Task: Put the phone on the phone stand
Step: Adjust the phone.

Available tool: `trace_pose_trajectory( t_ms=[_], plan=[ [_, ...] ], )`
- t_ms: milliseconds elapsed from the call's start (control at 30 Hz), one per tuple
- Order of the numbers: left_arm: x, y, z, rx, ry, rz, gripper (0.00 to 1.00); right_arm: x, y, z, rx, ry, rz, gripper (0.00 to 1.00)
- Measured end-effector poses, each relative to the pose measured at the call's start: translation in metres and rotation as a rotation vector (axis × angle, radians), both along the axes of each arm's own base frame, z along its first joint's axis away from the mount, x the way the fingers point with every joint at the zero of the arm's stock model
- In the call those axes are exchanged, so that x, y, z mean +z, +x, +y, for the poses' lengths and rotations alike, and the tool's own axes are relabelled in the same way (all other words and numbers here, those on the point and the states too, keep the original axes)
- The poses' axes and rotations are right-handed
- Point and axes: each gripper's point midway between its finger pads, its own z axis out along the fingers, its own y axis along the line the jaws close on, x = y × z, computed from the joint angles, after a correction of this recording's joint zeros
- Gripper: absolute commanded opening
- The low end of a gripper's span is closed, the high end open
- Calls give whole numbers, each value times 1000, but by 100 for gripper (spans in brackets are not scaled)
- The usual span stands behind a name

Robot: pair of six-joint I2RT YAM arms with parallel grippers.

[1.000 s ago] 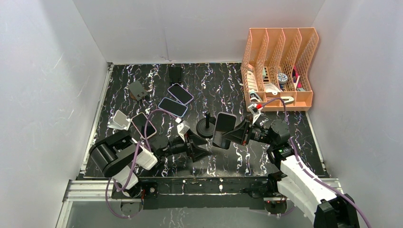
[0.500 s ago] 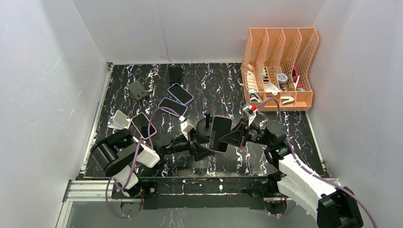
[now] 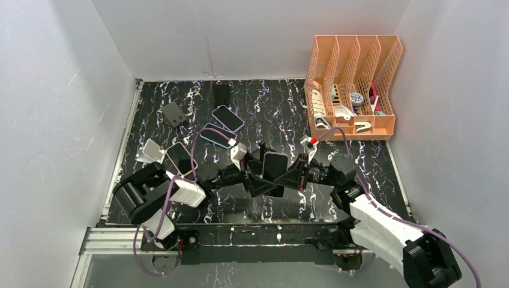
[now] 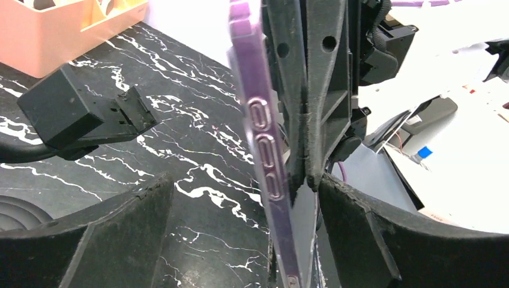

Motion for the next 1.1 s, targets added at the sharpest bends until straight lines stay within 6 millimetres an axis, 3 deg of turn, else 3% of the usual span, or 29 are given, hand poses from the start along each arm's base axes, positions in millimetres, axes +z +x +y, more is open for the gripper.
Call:
trace_pose_trajectory(
  t_ms=[67, 267, 400, 433, 567, 633, 800, 900, 1100],
  plan=[
    [5, 1, -1, -1, -13, -6, 65, -3, -1, 1, 6, -7, 12, 1],
    [8, -14, -9, -103, -27, 15, 0, -4, 6, 0, -27, -10, 0, 1],
    [2, -24, -8, -186, -14, 87, 0, -4, 0, -1, 15, -17, -63, 1],
    [1, -25, -8, -197, -13, 98, 0, -5, 0, -1, 19, -20, -69, 8],
    [0, -32, -9, -238, -1, 117, 0, -9, -1, -3, 13, -40, -64, 54],
    [-4, -33, -10, -247, 12, 130, 0, -6, 2, -2, -5, -54, -67, 66],
    [-11, -37, -10, -269, 38, 154, 0, 24, 20, -1, -63, -65, -189, 59],
    [-12, -39, -9, -278, 43, 156, 0, 42, 30, 0, -72, -54, -258, 38],
    [-13, -41, -9, -290, 47, 157, 0, 29, 35, 8, -4, -78, -197, 38]
  ],
)
